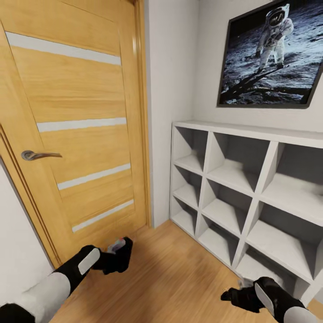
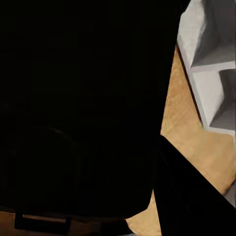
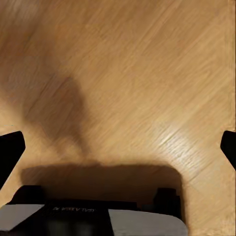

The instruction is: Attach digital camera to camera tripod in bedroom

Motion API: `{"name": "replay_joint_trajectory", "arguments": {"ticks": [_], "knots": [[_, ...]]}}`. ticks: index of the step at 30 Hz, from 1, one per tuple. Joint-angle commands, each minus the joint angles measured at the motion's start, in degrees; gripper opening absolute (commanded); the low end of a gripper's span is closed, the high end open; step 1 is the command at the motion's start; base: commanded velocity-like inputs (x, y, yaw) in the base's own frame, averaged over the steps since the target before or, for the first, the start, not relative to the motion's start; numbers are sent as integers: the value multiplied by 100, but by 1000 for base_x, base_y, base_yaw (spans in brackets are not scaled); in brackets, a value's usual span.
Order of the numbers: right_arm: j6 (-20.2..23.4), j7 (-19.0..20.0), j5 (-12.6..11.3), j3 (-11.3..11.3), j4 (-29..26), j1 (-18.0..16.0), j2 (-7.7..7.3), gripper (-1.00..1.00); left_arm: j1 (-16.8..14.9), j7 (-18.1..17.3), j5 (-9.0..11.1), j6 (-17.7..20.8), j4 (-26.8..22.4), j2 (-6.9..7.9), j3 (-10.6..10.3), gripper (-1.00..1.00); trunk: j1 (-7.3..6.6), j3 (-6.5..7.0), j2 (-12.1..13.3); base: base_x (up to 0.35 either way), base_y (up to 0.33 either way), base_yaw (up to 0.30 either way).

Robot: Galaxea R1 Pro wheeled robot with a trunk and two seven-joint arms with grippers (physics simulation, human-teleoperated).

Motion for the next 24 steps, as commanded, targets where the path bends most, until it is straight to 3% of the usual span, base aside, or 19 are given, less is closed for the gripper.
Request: {"name": "replay_joint_trajectory", "arguments": {"ticks": [1, 4, 5, 6, 7, 10, 11, 14, 17, 20, 24], "knots": [[-544, -40, 217, 72, 651, -4, 32, 100, 3, 66, -59, -399, 984, -290, -20, -100, -23, 14, 37, 0, 0, 0], [-1498, -90, 442, 100, 1485, -27, 77, 100, 160, 164, -236, -1287, 1719, -523, -29, -100, -89, 68, 158, 0, 0, 0], [-1918, -125, 534, 109, 1689, -46, 129, 100, 425, 200, -341, -1649, 1898, -582, -33, -100, -111, 86, 198, 0, 0, 0], [-2098, -149, 581, 112, 1754, -45, 161, 100, 593, 217, -393, -1782, 1961, -606, -35, -100, -133, 104, 238, 0, 0, 0], [-2394, -222, 672, 116, 1861, 17, 227, 100, 952, 251, -488, -1993, 2053, -644, -41, -100, -155, 122, 278, 0, 0, 0], [-2790, -468, 835, 123, 1981, 408, 330, 100, 1582, 297, -647, -2245, 2149, -681, -48, -100, -221, 175, 398, 0, 0, 0], [-2953, -599, 913, 125, 2010, 678, 361, 100, 1825, 309, -693, -2343, 2173, -682, -46, -100, -243, 193, 438, 0, 0, 0], [-3219, -742, 1003, 127, 2035, 1091, 401, 100, 2125, 319, -733, -2540, 2198, -683, -48, -100, -309, 247, 559, 0, 0, 0], [-3772, -859, 1116, 129, 2054, 1722, 465, 100, 2588, 329, -761, -3041, 2219, -690, -49, -100, -375, 301, 679, 0, 0, 0], [-4073, -889, 1155, 128, 2059, 1971, 478, 100, 2772, 335, -765, -3330, 2225, -686, -47, -100, -441, 355, 799, 0, 0, 0], [-4187, -900, 1163, 123, 2061, 2056, 482, 100, 2832, 337, -766, -3436, 2224, -682, -45, -100, -529, 427, 960, 0, 0, 0]]}}
